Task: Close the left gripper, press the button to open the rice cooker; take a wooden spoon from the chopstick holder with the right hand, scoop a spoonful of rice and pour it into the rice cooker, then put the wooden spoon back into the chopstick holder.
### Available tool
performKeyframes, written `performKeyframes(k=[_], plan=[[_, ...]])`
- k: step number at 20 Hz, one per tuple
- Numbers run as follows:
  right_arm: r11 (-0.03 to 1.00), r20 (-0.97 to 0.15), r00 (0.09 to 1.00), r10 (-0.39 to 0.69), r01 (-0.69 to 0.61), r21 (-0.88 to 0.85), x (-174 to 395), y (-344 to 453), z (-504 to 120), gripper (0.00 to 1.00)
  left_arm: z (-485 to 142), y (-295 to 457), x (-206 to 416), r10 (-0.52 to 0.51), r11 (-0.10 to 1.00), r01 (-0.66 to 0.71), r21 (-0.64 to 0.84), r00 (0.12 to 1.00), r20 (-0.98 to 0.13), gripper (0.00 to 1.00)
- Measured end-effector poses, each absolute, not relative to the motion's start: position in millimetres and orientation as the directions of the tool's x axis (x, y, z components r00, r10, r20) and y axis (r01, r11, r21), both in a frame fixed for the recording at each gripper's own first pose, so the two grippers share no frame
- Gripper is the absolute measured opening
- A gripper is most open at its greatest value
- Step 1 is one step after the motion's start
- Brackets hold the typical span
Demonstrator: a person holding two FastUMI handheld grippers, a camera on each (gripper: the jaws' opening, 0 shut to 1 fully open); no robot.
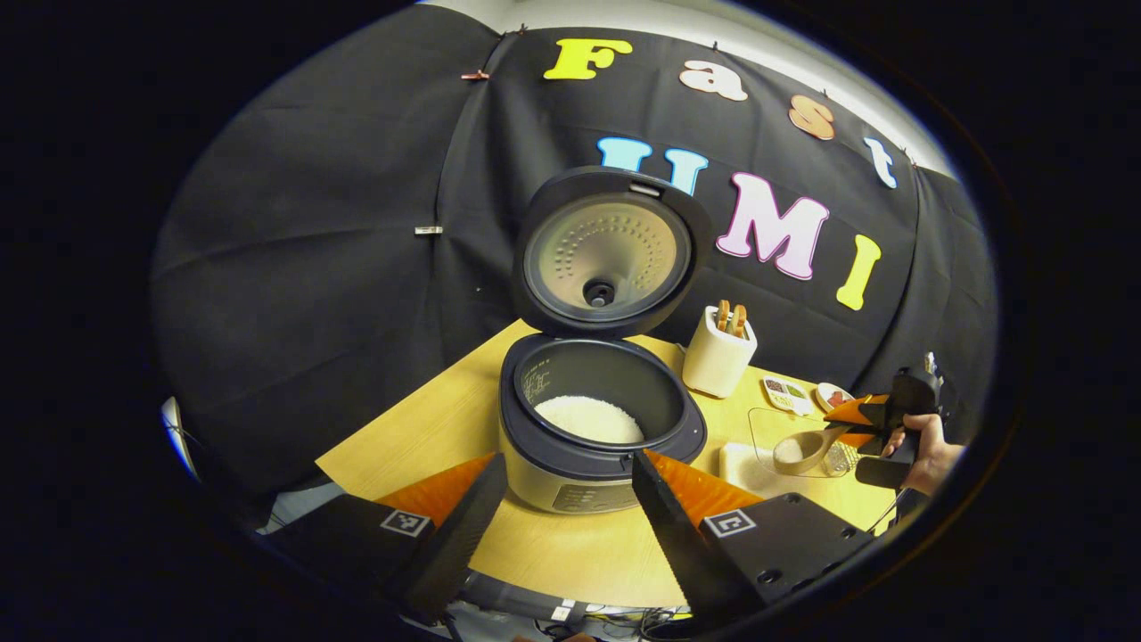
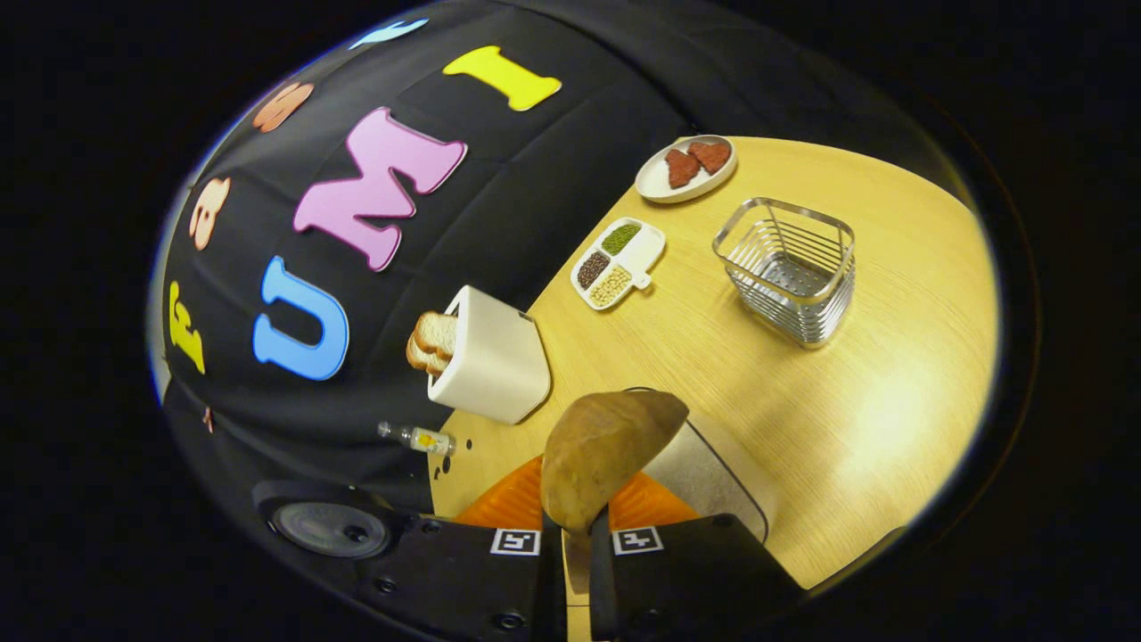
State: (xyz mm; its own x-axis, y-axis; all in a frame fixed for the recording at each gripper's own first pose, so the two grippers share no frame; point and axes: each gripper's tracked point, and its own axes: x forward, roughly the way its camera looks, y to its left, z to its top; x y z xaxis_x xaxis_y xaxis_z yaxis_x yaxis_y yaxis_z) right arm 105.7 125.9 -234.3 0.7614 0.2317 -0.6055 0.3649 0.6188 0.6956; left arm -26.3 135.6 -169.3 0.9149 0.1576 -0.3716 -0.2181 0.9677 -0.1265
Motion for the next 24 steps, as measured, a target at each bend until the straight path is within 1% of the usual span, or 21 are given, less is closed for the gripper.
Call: performKeyframes(k=[2,5,10,12,13,14,17,24], plan=[[0.567,-0.591,0.772,0.235,0.384,0.728,104.6,120.0,-227.9,0.15,-170.7,138.6,-28.0,0.146,0.972,-0.203,-0.119,0.916,-0.373,0.95],[0.519,-0.569,0.786,0.243,0.39,0.761,102.4,120.9,-214.8,0.14,-164.9,144.0,-29.1,0.135,0.975,-0.189,-0.114,0.92,-0.369,0.95],[0.454,-0.51,0.802,0.309,0.347,0.821,104.0,153.6,-181.4,0.15,-153.9,149.7,-29.9,0.127,0.978,-0.175,-0.114,0.932,-0.34,0.95],[0.44,-0.488,0.802,0.344,0.321,0.839,106.8,174.6,-165.9,0.14,-150.9,153.6,-31.9,0.127,0.976,-0.177,-0.123,0.935,-0.331,0.95],[0.433,-0.476,0.802,0.36,0.308,0.847,108.5,186.1,-158.7,0.14,-149.1,155.4,-33.5,0.128,0.975,-0.179,-0.131,0.936,-0.327,0.92],[0.428,-0.468,0.8,0.376,0.298,0.853,110.6,197.6,-152.4,0.14,-151.2,157.2,-35.7,0.129,0.974,-0.182,-0.138,0.936,-0.327,0.95],[0.428,-0.442,0.788,0.429,0.254,0.867,112.3,236.4,-134.8,0.14,-153.4,168.0,-40.6,0.145,0.966,-0.205,-0.159,0.935,-0.324,0.95],[0.446,-0.43,0.71,0.557,0.181,0.876,98.0,345.9,-121.8,0.14,-164.5,196.6,-56.3,0.216,0.93,-0.296,-0.22,0.921,-0.325,0.95]])
